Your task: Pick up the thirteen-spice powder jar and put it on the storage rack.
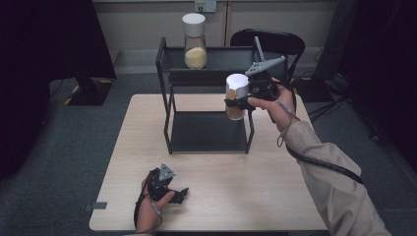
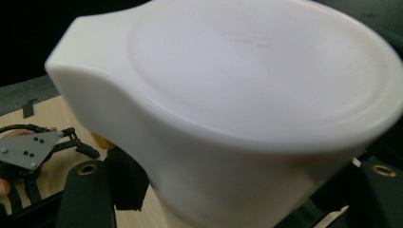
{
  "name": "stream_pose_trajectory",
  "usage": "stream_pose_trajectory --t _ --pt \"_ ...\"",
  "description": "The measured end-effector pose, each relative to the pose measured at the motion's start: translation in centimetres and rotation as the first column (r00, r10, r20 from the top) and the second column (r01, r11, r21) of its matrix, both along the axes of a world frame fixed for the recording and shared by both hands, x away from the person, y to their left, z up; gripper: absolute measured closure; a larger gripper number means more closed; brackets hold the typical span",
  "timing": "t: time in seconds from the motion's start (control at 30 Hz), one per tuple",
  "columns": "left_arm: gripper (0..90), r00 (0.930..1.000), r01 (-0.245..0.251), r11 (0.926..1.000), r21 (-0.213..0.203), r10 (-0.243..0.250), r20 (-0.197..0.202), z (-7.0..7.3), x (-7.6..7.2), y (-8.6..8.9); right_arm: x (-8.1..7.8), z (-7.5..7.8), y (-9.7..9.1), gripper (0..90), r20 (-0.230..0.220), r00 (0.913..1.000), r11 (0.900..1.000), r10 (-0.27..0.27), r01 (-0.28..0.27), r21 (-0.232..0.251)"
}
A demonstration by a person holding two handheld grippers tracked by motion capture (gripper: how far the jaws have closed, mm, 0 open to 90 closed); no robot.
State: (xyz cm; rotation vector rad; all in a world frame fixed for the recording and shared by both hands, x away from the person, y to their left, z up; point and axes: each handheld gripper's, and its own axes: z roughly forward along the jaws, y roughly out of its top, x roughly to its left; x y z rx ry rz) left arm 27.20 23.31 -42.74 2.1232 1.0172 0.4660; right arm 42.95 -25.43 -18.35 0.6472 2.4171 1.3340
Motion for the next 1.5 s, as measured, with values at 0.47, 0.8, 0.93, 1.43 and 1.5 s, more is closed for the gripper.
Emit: stream_pose_trajectory --t 0.47,0.8,0.93,1.43,1.5 --pt "0.0 1.0000 0.001 1.0000 0.001 -0.001 0.001 0.0 0.0 0.0 1.1 3.4 0.5 30.7 0.020 0.9993 0.9994 -0.031 0.031 0.012" --pt "0.0 1.0000 0.001 1.0000 0.001 -0.001 0.001 0.0 0.0 0.0 1.8 5.1 0.3 30.7 0.023 0.9985 0.9983 -0.049 0.048 0.033" --pt "0.0 1.0000 0.001 1.0000 0.001 -0.001 0.000 0.0 0.0 0.0 2.1 5.7 -0.1 30.7 0.012 0.9987 0.9973 -0.049 0.048 0.055" --pt "0.0 1.0000 0.001 1.0000 0.001 -0.001 0.001 0.0 0.0 0.0 2.3 8.7 1.2 30.8 0.018 0.9984 0.9969 -0.053 0.052 0.059" --pt "0.0 1.0000 0.001 1.0000 0.001 -0.001 0.001 0.0 0.0 0.0 2.5 8.8 1.3 30.8 0.016 0.9986 0.9967 -0.050 0.049 0.065"
